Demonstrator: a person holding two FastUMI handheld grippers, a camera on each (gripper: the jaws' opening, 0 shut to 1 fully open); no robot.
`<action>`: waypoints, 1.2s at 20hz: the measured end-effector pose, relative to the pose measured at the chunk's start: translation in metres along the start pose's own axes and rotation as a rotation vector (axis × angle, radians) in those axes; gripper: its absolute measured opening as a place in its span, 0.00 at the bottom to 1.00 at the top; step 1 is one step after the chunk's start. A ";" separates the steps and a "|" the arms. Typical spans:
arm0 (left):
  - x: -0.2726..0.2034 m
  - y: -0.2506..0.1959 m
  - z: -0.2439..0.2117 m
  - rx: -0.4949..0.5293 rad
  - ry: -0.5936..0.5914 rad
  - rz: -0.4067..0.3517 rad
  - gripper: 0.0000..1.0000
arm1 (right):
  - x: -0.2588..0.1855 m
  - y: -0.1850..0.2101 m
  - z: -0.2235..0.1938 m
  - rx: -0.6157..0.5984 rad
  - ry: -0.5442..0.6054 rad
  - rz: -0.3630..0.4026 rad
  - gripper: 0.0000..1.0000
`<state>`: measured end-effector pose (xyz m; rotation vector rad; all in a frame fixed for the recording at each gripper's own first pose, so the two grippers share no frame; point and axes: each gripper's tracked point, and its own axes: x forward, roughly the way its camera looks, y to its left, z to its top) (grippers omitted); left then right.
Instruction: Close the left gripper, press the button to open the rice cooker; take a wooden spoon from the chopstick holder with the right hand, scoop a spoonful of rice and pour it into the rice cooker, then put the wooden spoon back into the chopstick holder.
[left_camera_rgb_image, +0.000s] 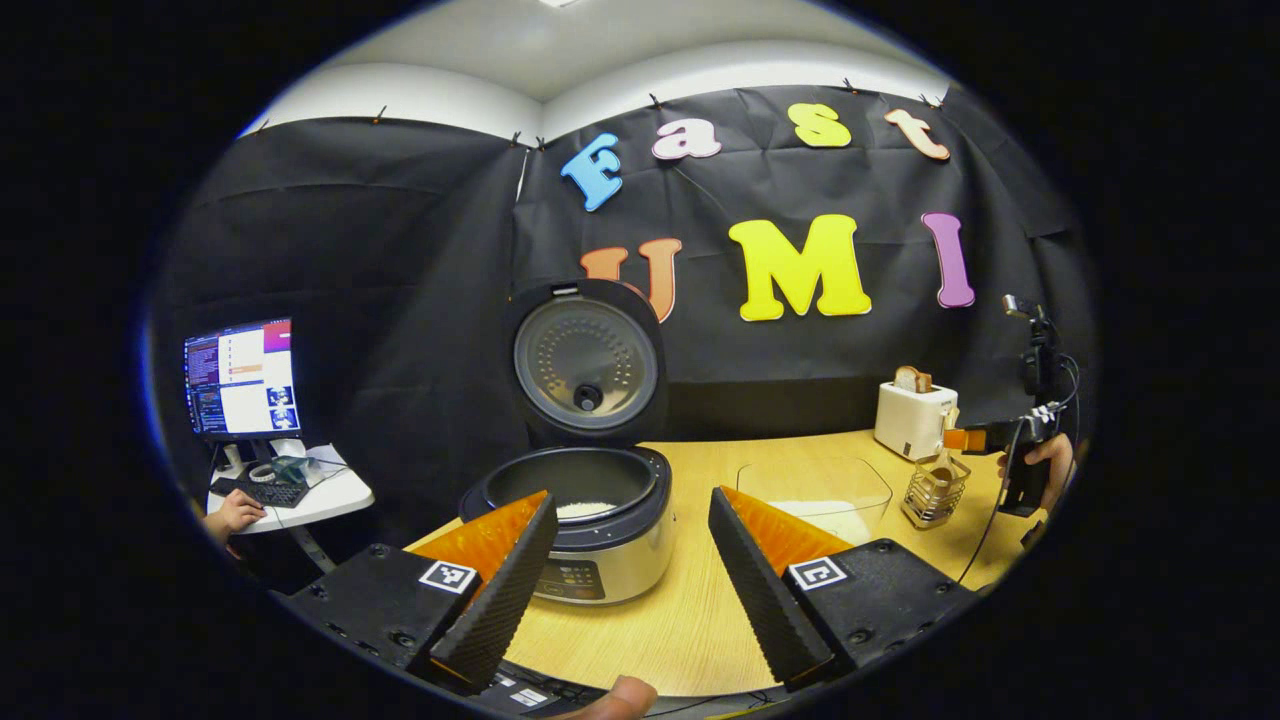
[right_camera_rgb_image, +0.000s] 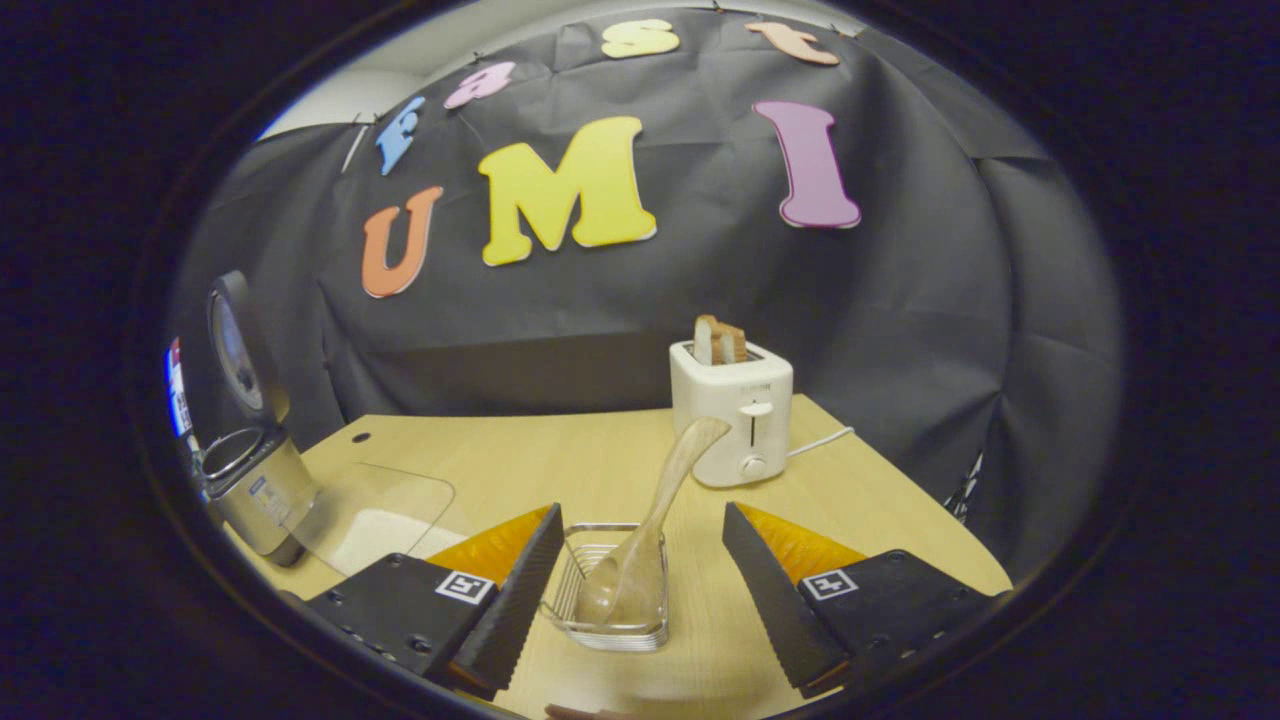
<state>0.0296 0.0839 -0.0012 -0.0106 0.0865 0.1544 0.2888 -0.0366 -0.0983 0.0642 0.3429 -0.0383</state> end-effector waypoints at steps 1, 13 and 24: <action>0.003 -0.003 -0.001 -0.018 -0.002 -0.017 0.98 | 0.016 -0.003 -0.002 0.027 0.038 -0.009 0.96; 0.010 0.045 -0.014 -0.109 0.047 0.027 0.98 | 0.067 -0.002 -0.006 0.121 0.176 -0.021 0.17; 0.003 0.061 -0.009 -0.131 0.051 0.008 0.98 | -0.028 0.038 0.073 -0.041 -0.075 -0.058 0.10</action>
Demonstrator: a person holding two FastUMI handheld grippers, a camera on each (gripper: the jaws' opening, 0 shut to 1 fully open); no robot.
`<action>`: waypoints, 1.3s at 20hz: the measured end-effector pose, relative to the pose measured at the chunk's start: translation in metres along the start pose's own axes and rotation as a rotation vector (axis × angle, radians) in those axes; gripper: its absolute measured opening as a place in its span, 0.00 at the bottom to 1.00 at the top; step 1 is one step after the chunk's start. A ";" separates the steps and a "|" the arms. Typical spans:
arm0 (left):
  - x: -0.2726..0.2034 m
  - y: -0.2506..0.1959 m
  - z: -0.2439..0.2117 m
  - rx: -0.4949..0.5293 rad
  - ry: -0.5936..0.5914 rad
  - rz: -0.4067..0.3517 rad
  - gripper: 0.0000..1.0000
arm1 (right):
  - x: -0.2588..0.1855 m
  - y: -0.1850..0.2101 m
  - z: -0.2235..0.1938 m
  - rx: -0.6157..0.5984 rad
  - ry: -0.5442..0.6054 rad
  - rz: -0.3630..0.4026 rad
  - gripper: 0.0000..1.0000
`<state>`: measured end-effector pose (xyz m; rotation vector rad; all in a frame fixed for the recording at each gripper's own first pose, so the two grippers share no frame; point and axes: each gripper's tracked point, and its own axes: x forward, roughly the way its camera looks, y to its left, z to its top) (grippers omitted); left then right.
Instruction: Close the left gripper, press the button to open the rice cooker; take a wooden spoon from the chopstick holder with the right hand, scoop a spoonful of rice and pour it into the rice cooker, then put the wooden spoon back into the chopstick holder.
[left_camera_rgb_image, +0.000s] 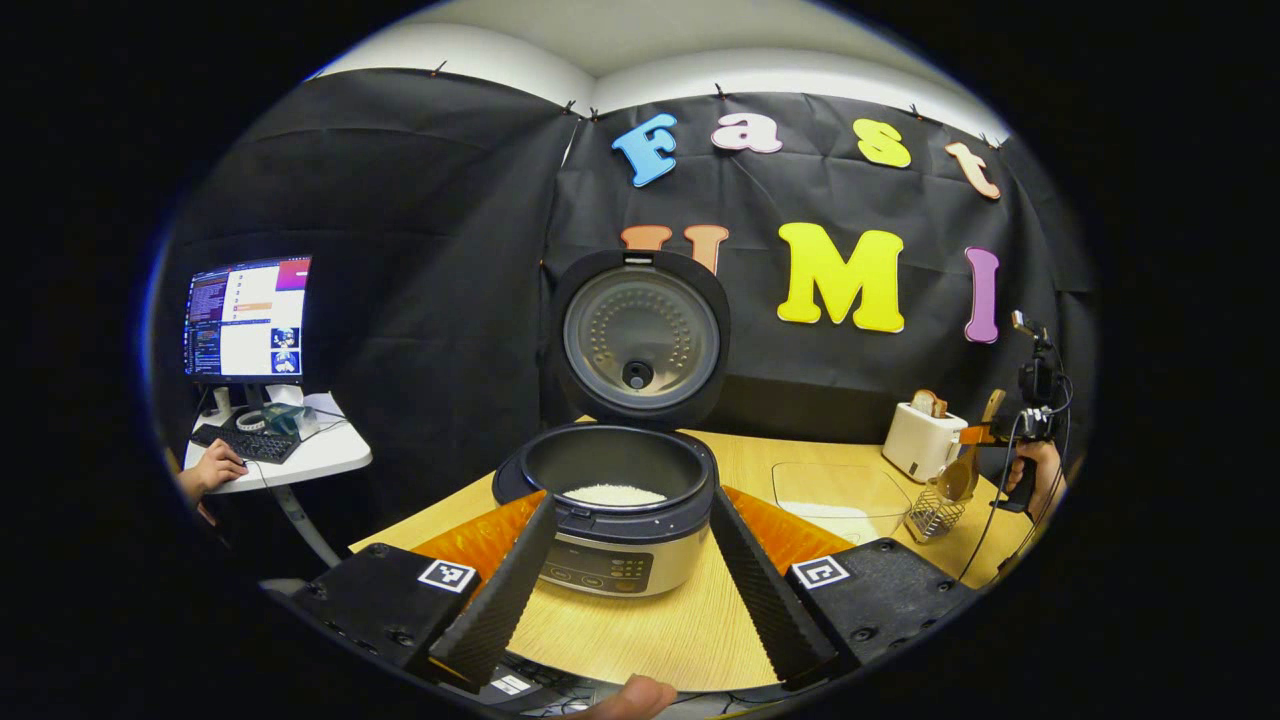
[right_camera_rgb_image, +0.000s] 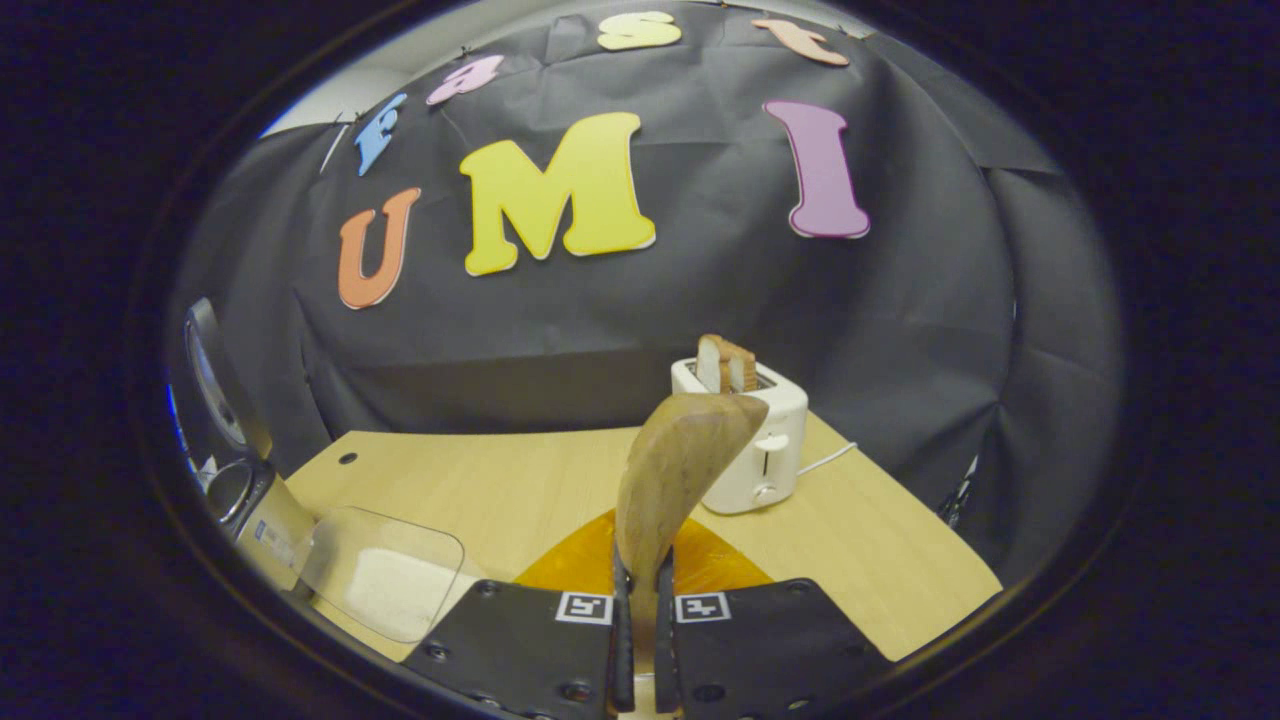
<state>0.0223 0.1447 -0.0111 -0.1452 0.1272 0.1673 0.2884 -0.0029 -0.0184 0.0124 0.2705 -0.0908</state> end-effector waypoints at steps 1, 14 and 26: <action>-0.002 -0.001 0.003 0.009 -0.010 -0.010 0.98 | -0.010 0.009 0.012 -0.016 -0.022 0.004 0.08; -0.005 -0.009 -0.003 0.091 0.006 -0.034 0.98 | -0.005 0.196 -0.009 -0.070 -0.031 0.126 0.01; -0.003 -0.012 -0.007 0.098 0.018 -0.059 0.98 | 0.024 0.202 -0.078 -0.408 -0.026 0.001 0.00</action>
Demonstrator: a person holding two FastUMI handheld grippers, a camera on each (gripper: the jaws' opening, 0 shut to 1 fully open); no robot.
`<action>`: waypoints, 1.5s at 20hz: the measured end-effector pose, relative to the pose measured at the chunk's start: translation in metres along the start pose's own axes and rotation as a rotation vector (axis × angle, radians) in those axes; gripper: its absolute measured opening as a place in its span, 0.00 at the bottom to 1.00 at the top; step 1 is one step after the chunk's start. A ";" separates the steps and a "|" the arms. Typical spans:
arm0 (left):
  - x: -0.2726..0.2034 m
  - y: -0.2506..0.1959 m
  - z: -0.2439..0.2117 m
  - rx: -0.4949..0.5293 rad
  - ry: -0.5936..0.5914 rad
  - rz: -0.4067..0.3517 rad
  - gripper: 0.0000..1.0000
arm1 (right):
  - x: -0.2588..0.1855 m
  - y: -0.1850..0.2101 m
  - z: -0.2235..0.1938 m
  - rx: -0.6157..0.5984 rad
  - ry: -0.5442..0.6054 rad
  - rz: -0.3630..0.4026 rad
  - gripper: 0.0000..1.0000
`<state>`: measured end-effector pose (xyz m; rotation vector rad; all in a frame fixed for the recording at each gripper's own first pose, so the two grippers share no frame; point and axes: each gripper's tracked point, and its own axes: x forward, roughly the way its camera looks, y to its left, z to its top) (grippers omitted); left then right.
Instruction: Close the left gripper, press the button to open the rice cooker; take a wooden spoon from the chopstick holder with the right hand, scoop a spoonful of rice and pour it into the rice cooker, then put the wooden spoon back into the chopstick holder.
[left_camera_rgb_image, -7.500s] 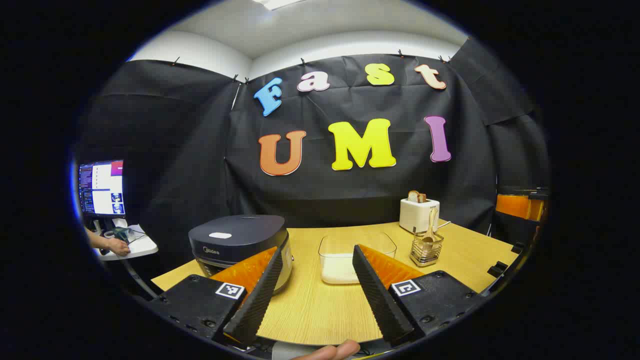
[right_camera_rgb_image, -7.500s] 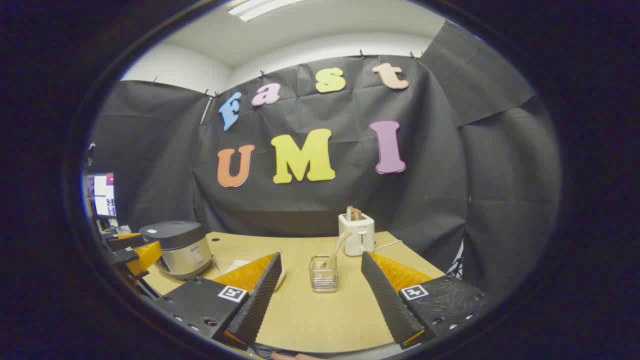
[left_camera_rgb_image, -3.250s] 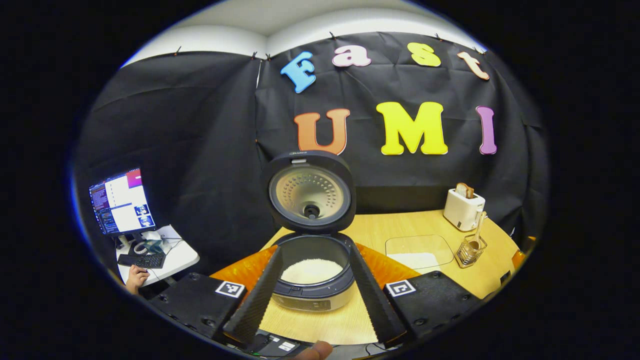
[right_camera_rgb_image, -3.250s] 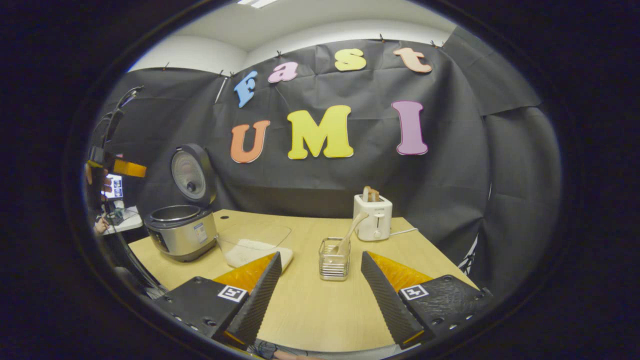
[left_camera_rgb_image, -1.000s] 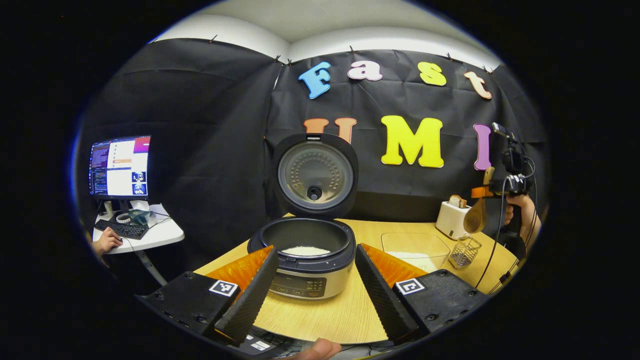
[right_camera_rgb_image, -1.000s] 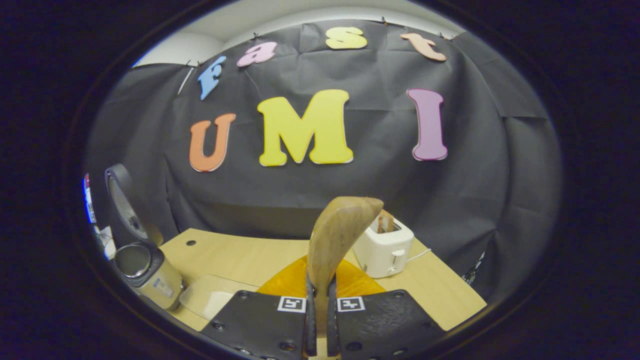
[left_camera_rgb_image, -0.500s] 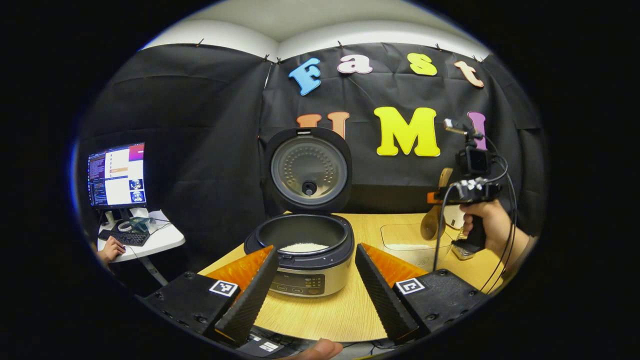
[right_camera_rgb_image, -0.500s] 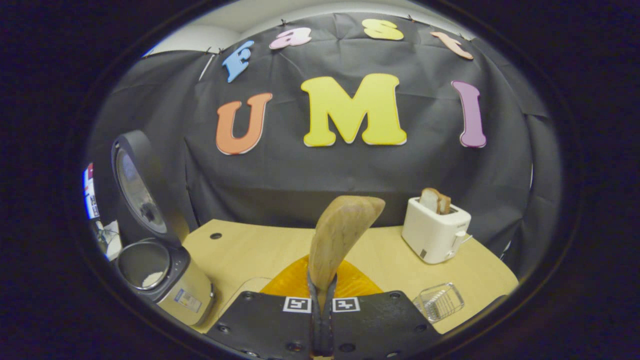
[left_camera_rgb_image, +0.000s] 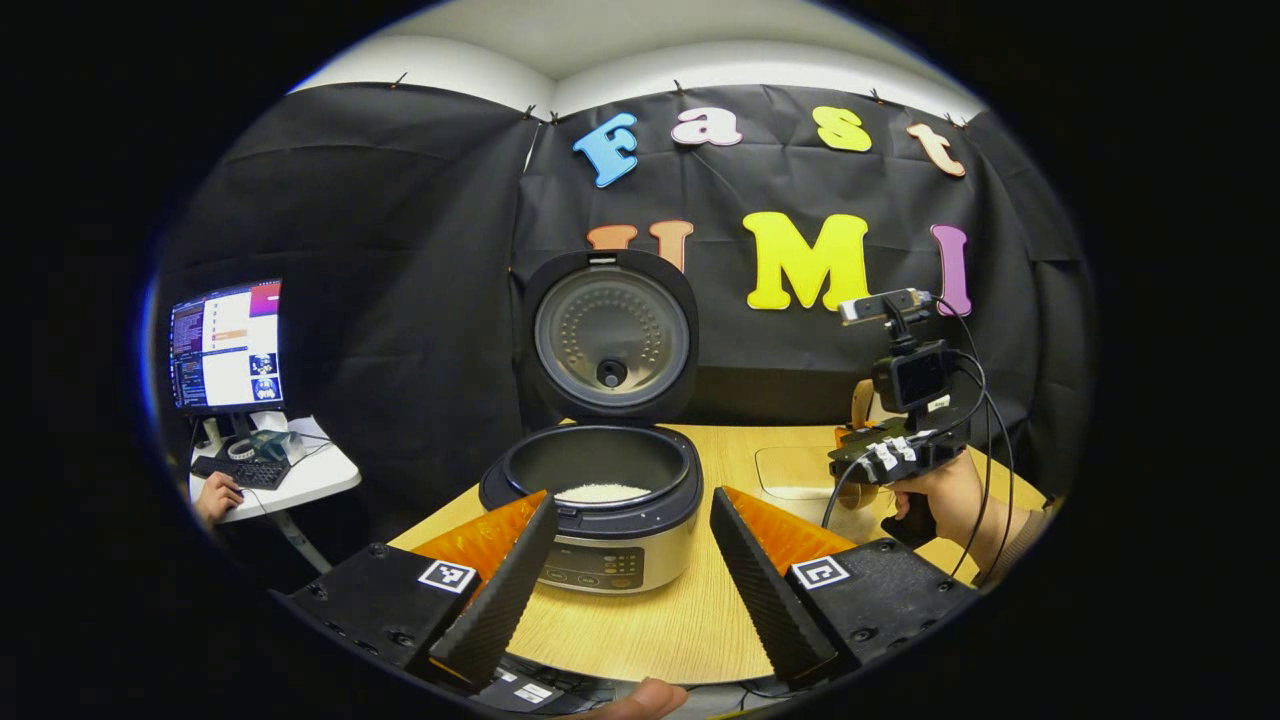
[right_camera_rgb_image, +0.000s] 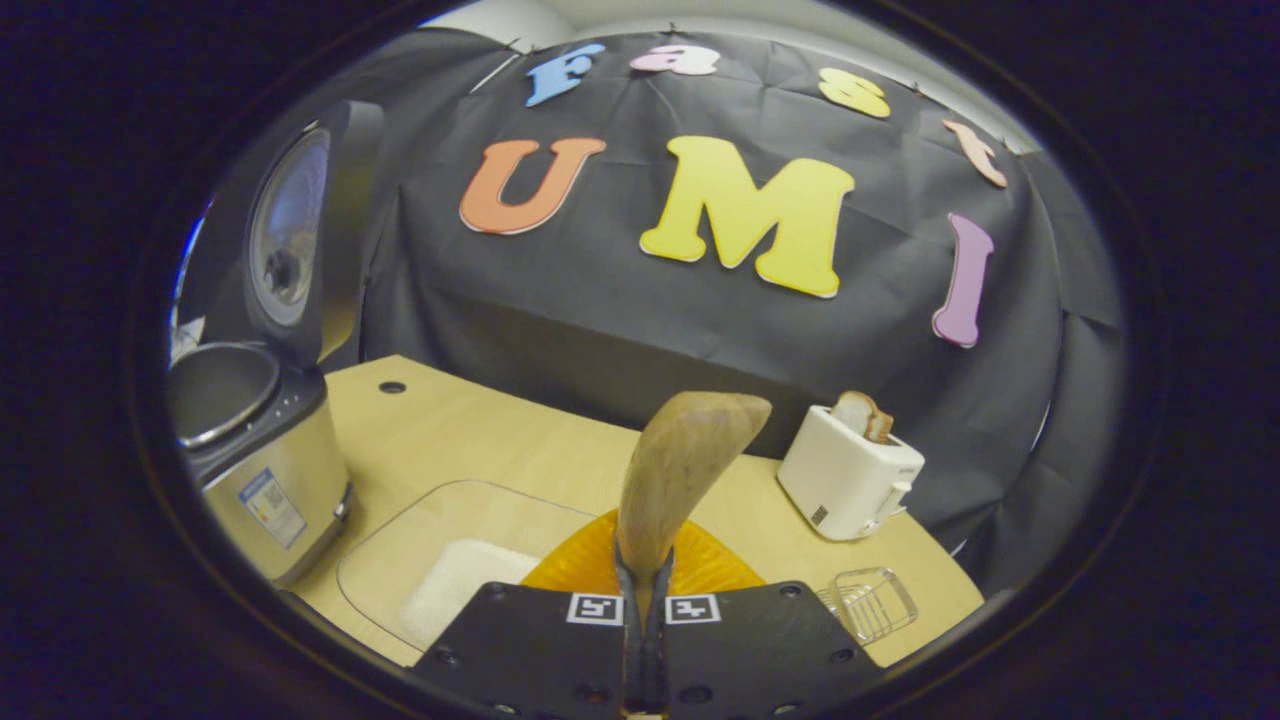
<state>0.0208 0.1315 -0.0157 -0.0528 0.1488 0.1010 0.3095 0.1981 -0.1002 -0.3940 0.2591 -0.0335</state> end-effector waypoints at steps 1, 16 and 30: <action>0.000 0.000 0.001 0.015 -0.004 0.004 0.98 | 0.001 -0.001 -0.006 -0.036 0.018 -0.014 0.00; 0.001 0.017 -0.006 -0.057 0.035 0.028 0.98 | -0.030 0.061 -0.032 0.353 0.179 0.039 0.01; 0.004 0.024 -0.014 -0.073 0.060 0.033 0.98 | -0.018 0.082 -0.028 0.999 0.369 0.358 0.01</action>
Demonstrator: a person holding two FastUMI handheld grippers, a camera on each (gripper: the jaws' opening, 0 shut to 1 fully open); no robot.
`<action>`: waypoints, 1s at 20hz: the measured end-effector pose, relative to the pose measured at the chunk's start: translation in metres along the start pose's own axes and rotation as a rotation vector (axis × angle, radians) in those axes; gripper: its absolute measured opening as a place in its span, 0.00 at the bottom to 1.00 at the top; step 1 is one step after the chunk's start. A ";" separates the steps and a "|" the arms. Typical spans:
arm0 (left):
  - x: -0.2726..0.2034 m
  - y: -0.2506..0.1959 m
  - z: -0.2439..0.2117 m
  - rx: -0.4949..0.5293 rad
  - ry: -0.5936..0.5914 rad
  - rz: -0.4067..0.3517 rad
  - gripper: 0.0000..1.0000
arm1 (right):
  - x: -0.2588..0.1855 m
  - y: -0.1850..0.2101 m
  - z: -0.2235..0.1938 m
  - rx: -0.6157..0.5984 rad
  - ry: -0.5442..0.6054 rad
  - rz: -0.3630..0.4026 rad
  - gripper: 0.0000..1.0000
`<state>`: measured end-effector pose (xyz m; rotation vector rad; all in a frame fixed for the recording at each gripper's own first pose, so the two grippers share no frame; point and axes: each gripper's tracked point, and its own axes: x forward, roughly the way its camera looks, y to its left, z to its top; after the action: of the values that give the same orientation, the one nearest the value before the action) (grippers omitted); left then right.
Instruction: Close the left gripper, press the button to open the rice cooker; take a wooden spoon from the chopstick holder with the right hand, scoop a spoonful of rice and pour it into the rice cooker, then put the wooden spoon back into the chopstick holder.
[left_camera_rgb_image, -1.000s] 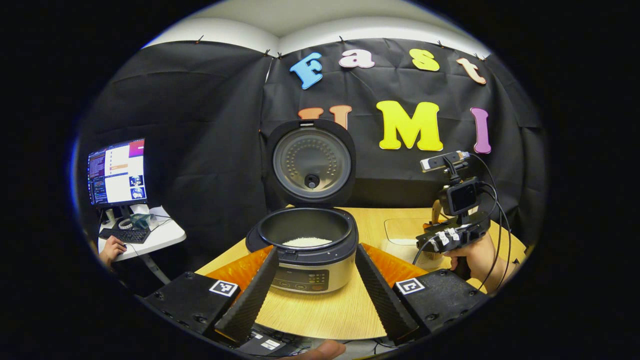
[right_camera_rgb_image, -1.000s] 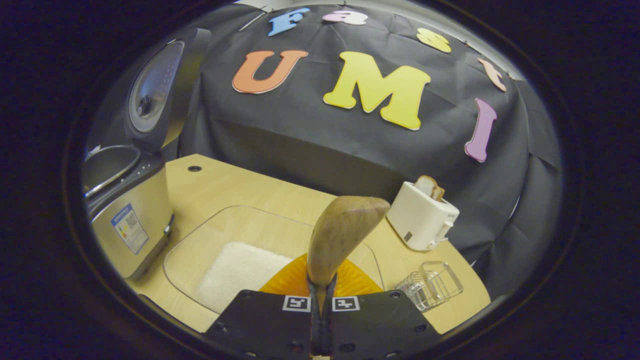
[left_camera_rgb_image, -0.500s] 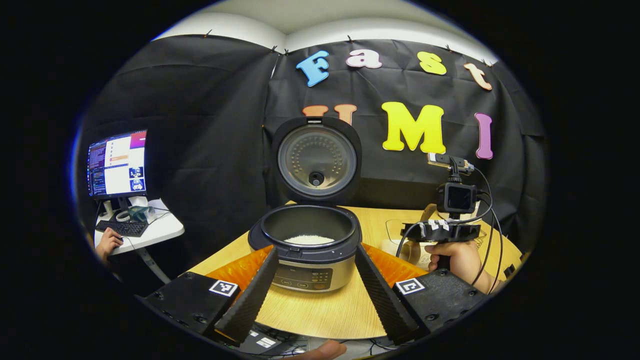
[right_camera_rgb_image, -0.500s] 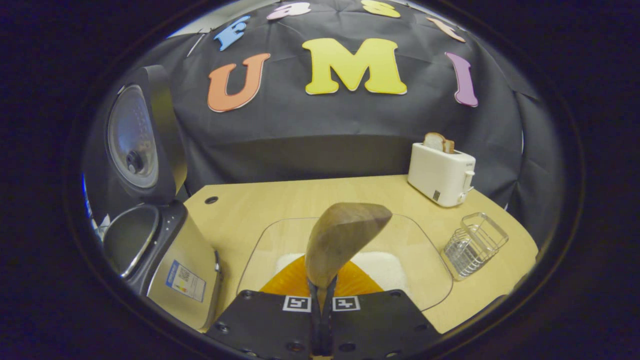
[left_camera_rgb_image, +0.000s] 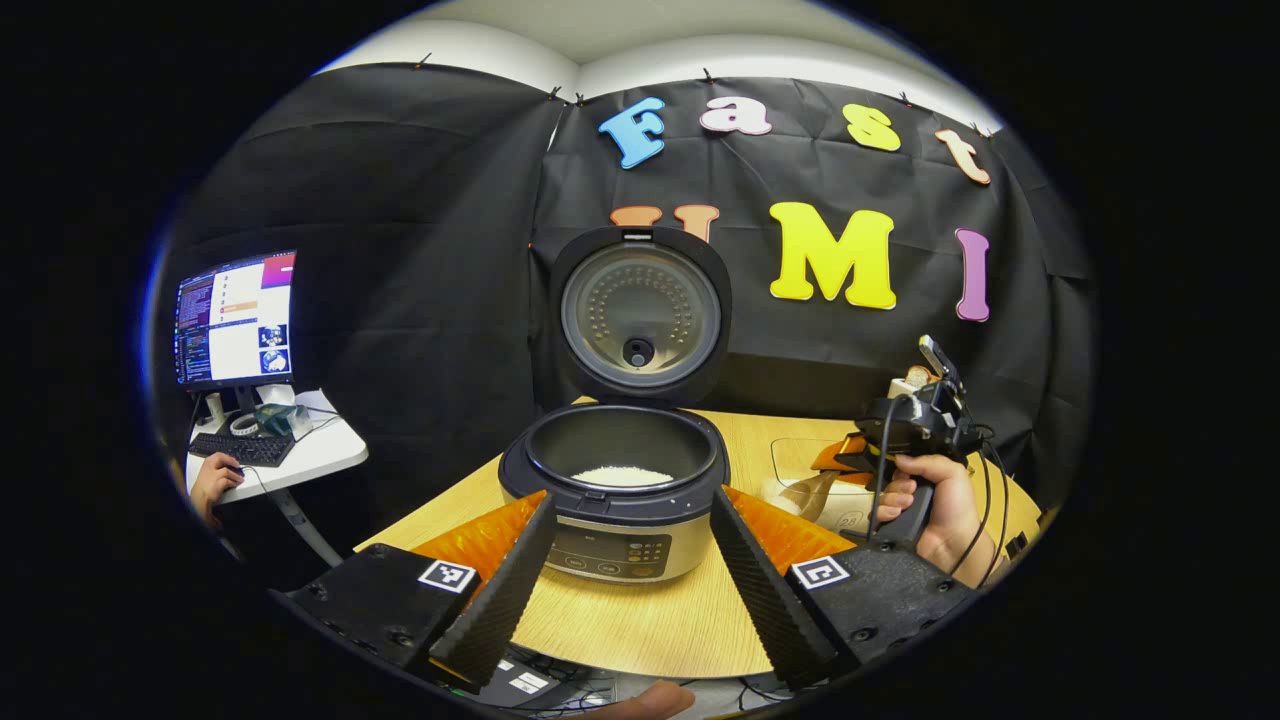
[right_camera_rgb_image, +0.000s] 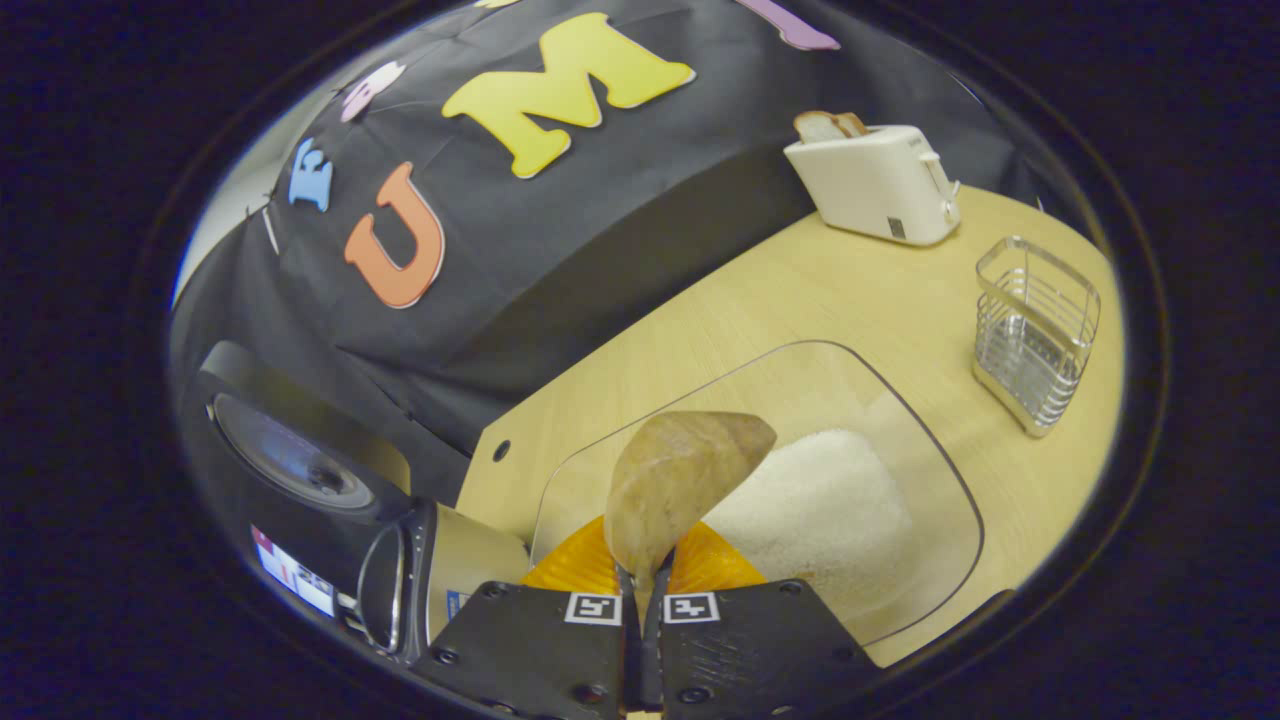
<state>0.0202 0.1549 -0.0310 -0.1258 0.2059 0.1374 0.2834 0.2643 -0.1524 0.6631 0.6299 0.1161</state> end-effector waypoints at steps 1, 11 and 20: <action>0.001 0.002 0.000 -0.001 -0.001 0.004 0.98 | -0.001 0.000 0.003 0.027 0.000 0.015 0.01; 0.002 0.003 0.000 -0.002 -0.003 0.010 0.98 | -0.045 -0.007 0.053 0.320 -0.158 0.147 0.01; -0.001 0.000 0.003 0.006 -0.019 -0.011 0.98 | -0.086 -0.015 0.088 0.528 -0.212 0.245 0.00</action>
<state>0.0200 0.1556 -0.0275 -0.1197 0.1868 0.1266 0.2640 0.1799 -0.0639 1.2466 0.3700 0.1058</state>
